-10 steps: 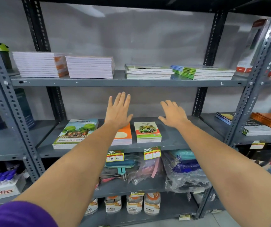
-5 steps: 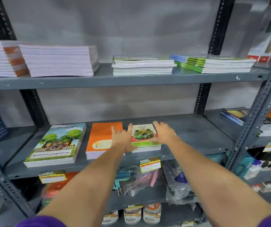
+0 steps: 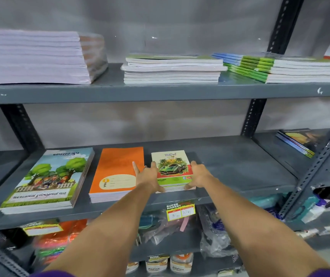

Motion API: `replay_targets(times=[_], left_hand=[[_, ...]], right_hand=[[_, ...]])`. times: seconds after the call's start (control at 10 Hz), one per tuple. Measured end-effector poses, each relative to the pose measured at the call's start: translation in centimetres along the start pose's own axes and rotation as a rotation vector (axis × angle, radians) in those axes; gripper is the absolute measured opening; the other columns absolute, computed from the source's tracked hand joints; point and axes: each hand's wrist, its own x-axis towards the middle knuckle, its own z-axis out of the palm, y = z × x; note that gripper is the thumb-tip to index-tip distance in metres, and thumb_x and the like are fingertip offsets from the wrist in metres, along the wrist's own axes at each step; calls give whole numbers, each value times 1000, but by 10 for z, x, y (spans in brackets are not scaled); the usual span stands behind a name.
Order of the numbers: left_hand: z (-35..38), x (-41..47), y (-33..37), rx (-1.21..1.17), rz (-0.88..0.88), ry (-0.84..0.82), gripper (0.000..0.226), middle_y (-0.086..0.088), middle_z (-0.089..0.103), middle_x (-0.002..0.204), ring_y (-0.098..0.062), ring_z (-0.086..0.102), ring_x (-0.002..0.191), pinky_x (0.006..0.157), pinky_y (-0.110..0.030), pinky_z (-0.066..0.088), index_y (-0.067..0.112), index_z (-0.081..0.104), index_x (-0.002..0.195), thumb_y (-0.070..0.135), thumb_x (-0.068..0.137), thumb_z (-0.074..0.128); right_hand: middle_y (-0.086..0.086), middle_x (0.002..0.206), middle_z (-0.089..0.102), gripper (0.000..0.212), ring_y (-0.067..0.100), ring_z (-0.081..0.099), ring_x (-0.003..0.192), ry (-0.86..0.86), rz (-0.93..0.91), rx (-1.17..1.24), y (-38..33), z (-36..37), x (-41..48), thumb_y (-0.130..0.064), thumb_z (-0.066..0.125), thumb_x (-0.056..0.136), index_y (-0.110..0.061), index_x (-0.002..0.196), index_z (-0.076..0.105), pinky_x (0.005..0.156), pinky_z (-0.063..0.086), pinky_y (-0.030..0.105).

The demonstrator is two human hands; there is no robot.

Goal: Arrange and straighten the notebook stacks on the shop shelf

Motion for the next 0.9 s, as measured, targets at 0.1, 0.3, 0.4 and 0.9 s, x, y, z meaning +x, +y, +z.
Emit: replay_targets(times=[0.1, 0.3, 0.4, 0.9], left_hand=[[0, 4, -2, -1, -2, 5, 98, 0, 66, 108, -27, 54, 121, 106, -58, -21, 13, 29, 138, 59, 64, 76], [1, 6, -1, 24, 22, 0, 105, 0, 67, 104, -27, 55, 119, 108, -56, -20, 10, 23, 143, 58, 65, 76], [1, 6, -1, 32, 36, -10, 108, -1, 67, 109, -27, 54, 121, 108, -55, -20, 9, 19, 145, 58, 66, 75], [-35, -38, -19, 31, -39, 190, 109, -6, 49, 138, -27, 38, 134, 115, -53, 3, 12, 27, 142, 72, 61, 68]], right_hand=[[6, 107, 64, 67, 22, 62, 94, -23, 0, -33, 2, -3, 6, -37, 91, 57, -11, 105, 51, 77, 51, 30], [0, 88, 60, 54, 17, 57, 81, -54, 19, -43, 2, -2, 12, -39, 89, 59, -15, 88, 50, 69, 43, 25], [-1, 87, 58, 54, 17, 57, 81, -61, 23, -43, 2, -2, 12, -39, 89, 59, -14, 88, 51, 68, 43, 24], [13, 126, 55, 81, 30, 56, 115, 111, 42, -10, -8, -9, -43, -57, 69, 76, -7, 131, 37, 91, 51, 41]])
